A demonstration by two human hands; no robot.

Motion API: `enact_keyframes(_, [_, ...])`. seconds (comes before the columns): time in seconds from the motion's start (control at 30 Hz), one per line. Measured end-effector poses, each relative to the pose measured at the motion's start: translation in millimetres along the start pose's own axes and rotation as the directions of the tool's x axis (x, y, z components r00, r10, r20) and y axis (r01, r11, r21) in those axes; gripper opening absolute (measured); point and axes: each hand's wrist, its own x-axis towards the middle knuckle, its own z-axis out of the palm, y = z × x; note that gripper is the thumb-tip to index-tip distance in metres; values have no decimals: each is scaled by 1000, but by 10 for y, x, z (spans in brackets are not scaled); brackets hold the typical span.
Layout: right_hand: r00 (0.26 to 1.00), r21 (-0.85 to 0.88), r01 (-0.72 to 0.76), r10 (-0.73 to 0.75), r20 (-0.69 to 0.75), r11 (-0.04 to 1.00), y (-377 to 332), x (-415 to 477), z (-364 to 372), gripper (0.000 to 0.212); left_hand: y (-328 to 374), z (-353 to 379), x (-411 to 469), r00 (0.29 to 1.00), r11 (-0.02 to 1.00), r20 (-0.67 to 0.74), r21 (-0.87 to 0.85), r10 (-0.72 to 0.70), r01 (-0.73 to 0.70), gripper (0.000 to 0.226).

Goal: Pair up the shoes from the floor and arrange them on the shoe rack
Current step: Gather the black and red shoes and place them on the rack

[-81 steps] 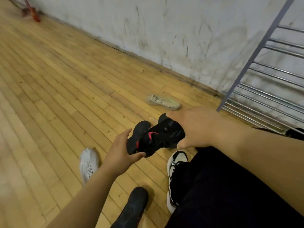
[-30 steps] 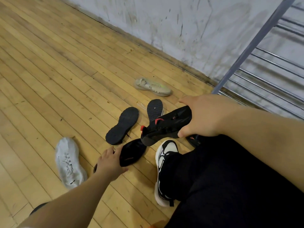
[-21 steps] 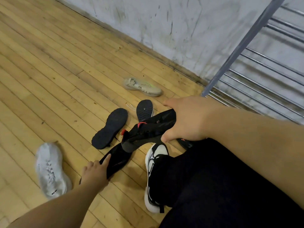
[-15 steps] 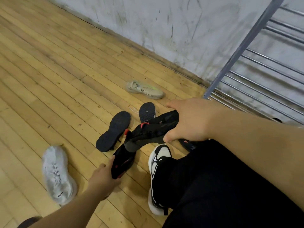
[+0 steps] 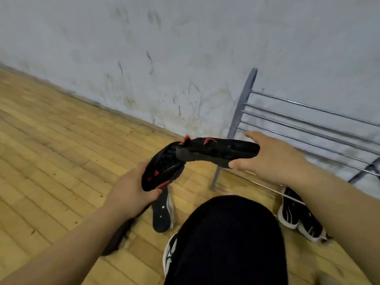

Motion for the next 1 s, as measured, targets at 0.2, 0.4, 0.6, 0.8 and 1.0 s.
enact_keyframes(0.2, [949, 151, -140, 176, -261, 978, 1074, -643, -716, 100, 1486, 30, 492, 951, 951, 6, 42, 308, -308, 88])
enact_keyframes(0.4, [829, 351, -232, 374, -417, 907, 2085, -1135, -784, 85, 2906, 533, 961, 855, 850, 53, 93, 516, -518, 81])
enact_keyframes(0.6, [704, 544, -244, 532, -470, 803, 2644, -1100, -823, 73, 3919, 1116, 1294, 841, 840, 116, 69, 529, -538, 70])
enact_keyframes(0.8, [673, 570, -225, 549, -496, 791, 2844, -803, -789, 50, 4054, 1635, 1503, 873, 871, 93, 74, 479, -486, 67])
enact_keyframes(1.0, [671, 553, -252, 555, -491, 794, 2989, -485, -626, 50, 3933, 1833, 1684, 893, 891, 118, 87, 435, -446, 61])
